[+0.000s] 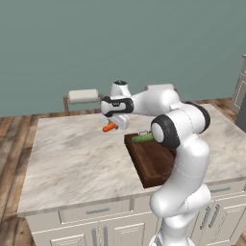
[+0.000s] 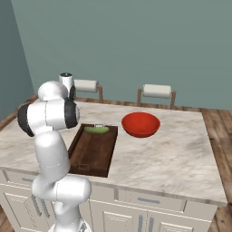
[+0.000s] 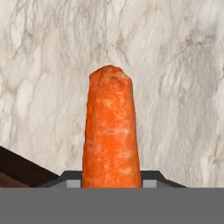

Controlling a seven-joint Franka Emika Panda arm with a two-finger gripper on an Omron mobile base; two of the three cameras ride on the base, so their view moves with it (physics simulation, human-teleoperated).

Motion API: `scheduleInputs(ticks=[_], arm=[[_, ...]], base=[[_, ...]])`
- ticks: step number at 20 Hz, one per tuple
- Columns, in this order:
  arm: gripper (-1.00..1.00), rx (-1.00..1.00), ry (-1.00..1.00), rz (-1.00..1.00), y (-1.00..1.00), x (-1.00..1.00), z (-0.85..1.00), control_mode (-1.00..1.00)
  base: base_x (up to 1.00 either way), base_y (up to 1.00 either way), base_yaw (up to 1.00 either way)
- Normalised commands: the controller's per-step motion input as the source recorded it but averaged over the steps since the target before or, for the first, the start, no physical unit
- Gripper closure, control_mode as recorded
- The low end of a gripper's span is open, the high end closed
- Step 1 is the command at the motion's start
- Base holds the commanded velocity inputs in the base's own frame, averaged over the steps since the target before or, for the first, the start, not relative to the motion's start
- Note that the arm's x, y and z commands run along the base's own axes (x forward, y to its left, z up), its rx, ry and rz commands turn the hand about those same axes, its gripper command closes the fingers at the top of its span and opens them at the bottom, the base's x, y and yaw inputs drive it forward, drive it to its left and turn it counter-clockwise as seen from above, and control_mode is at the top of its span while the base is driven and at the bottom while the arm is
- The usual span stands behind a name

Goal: Place the two vegetables and bowl onto the tray for setting up a vegetable dip station.

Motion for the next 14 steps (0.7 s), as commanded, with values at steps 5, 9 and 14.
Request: scheduleInputs(ticks=[5,9,14], arm=[[1.0,0.0,0.0,-0.2,-0.45,-0.07,0.0,-1.0],[1.0,0.0,0.0,-0.18,-0.53,-0.17,0.0,-1.0],[1.0,0.0,0.0,-0.14,-0.59,-0.23,0.0,-1.0]], base=[[0.0,0.0,0.0],[0.0,0.0,0.0],[0.0,0.0,0.0]])
